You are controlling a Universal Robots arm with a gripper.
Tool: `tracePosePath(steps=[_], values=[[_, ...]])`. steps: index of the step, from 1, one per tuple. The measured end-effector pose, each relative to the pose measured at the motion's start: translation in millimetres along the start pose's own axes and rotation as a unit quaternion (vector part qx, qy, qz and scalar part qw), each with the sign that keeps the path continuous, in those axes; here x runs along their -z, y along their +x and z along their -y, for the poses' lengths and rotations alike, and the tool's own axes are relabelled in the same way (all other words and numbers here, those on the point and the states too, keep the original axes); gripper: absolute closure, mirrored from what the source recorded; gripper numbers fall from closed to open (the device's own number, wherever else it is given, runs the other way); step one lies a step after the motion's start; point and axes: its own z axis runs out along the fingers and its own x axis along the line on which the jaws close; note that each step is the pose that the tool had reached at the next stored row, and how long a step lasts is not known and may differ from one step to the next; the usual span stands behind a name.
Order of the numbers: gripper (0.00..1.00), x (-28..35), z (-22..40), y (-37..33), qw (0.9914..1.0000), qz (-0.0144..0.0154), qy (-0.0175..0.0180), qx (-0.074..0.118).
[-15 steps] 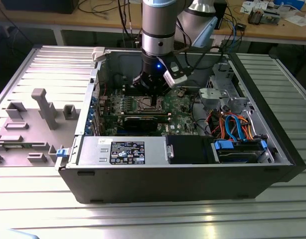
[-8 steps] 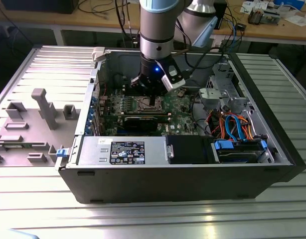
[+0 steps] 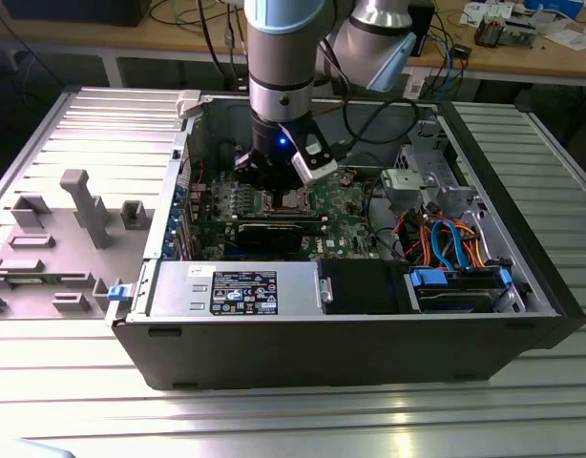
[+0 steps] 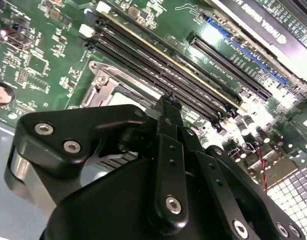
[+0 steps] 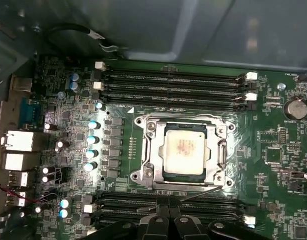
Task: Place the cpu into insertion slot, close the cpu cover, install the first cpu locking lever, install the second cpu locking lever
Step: 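Install the second cpu locking lever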
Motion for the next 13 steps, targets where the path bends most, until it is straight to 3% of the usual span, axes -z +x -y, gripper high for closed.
tracePosePath(steps=[6,10,13], values=[[0.89,-7.6,3.6,5.6,1.0,0.0001,-0.0012,0.0],[0.89,-11.0,4.0,16.1,0.99999,0.0004,-0.0042,0.0],[0.89,-13.0,4.5,18.5,0.99999,0.0004,-0.0054,0.0]])
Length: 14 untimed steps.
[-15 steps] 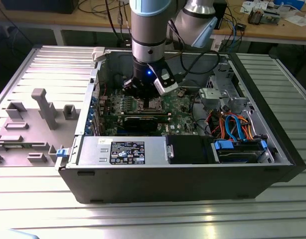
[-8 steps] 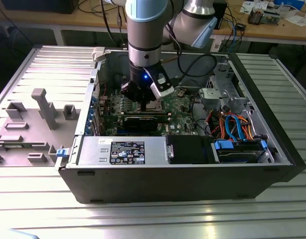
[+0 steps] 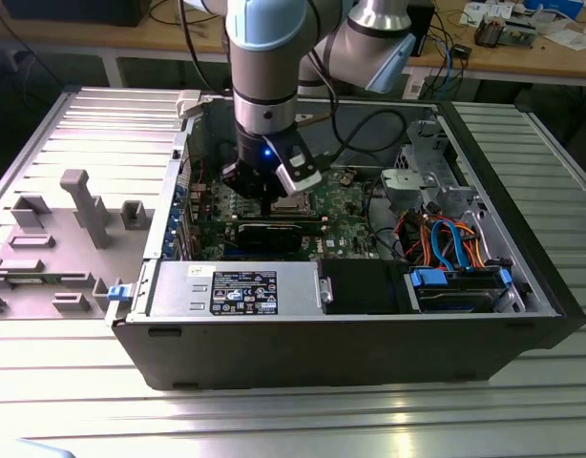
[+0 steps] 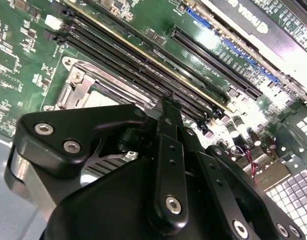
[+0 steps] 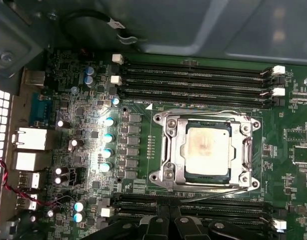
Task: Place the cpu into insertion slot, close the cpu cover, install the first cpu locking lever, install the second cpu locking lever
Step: 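Install the second cpu locking lever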
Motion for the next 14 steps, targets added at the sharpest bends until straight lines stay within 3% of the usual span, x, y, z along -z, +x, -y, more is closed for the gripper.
tracePosePath(steps=[14], values=[[0.89,-9.0,0.0,6.7,0.99993,-0.0003,-0.0056,0.011]])
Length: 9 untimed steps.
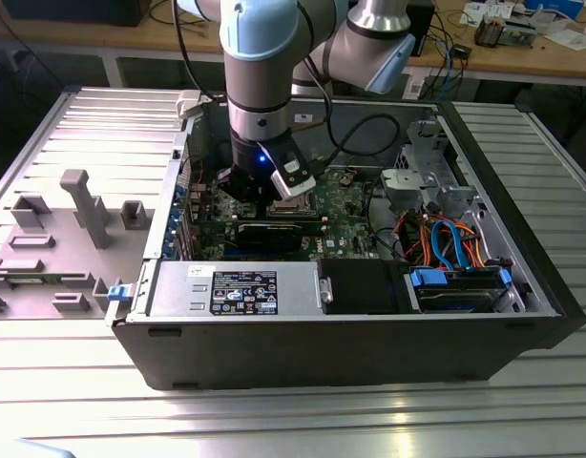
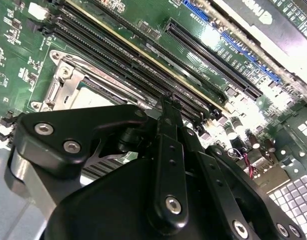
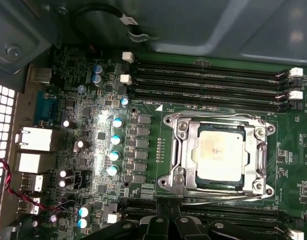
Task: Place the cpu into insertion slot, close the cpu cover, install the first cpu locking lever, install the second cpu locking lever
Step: 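Install the second cpu locking lever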
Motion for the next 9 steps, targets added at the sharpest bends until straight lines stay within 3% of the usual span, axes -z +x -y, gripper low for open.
tracePosePath(steps=[9], values=[[0.89,-4.9,-3.3,-0.3,0.99997,0.0001,-0.0051,0.005]])
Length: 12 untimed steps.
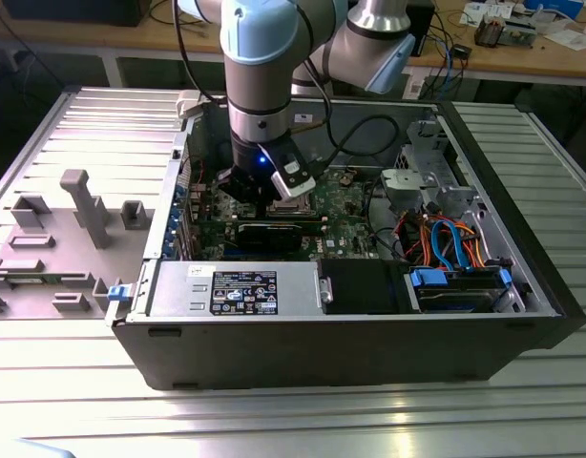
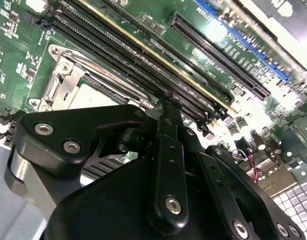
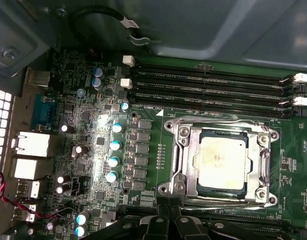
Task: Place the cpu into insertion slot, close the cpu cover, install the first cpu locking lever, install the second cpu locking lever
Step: 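Install the second cpu locking lever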
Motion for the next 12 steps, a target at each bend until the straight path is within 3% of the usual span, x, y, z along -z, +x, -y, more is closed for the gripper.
tracePosePath(steps=[3,6,9,12], values=[[0.89,-1.2,-0.4,0.1,0.99999,0.0002,-0.0034,0.002],[0.89,-1.4,-0.3,0.0,0.99993,0.0009,-0.0114,0.003],[0.89,-1.6,-0.2,0.1,0.99972,0.0019,-0.023,0.004],[0.89,-2.0,0.0,0.1,0.99951,0.0027,-0.0308,0.005]])
